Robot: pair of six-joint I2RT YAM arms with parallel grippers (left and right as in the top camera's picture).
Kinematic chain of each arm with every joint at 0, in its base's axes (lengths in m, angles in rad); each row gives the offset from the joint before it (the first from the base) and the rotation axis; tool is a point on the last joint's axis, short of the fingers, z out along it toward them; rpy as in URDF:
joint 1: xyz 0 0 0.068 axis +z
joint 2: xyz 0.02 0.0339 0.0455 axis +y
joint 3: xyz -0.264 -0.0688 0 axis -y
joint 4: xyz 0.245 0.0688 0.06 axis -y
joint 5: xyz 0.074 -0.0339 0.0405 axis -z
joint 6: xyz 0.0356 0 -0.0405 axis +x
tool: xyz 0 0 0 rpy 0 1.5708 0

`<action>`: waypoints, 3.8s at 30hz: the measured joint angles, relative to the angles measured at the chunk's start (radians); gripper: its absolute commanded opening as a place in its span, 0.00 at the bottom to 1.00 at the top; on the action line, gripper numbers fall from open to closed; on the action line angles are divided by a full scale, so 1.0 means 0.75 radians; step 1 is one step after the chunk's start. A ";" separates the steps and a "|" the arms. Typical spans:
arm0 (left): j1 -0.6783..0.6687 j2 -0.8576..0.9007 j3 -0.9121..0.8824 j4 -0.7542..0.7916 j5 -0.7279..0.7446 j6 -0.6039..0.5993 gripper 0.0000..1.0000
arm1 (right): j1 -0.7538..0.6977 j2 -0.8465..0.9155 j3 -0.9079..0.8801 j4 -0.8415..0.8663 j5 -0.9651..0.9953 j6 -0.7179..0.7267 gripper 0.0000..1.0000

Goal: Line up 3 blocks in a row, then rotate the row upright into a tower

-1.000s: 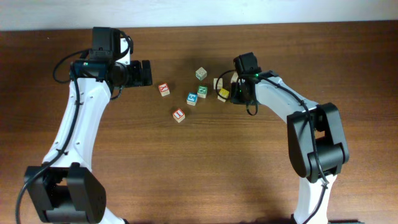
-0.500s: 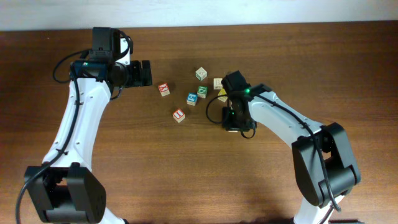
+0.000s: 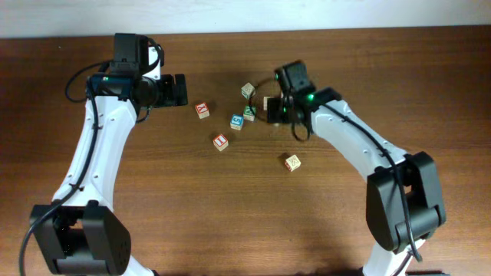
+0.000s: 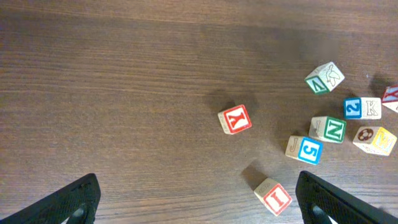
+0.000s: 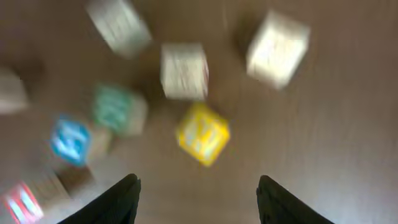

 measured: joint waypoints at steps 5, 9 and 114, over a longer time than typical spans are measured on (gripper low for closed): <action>0.000 0.000 0.002 0.000 -0.001 0.000 0.99 | -0.002 0.134 0.005 0.208 0.039 0.033 0.59; 0.000 0.000 0.002 -0.001 -0.001 0.000 0.99 | -0.002 0.238 0.004 0.256 0.054 0.180 0.54; 0.000 0.000 0.002 0.000 -0.004 0.000 0.99 | 0.169 0.199 0.085 -0.612 -0.044 -0.075 0.06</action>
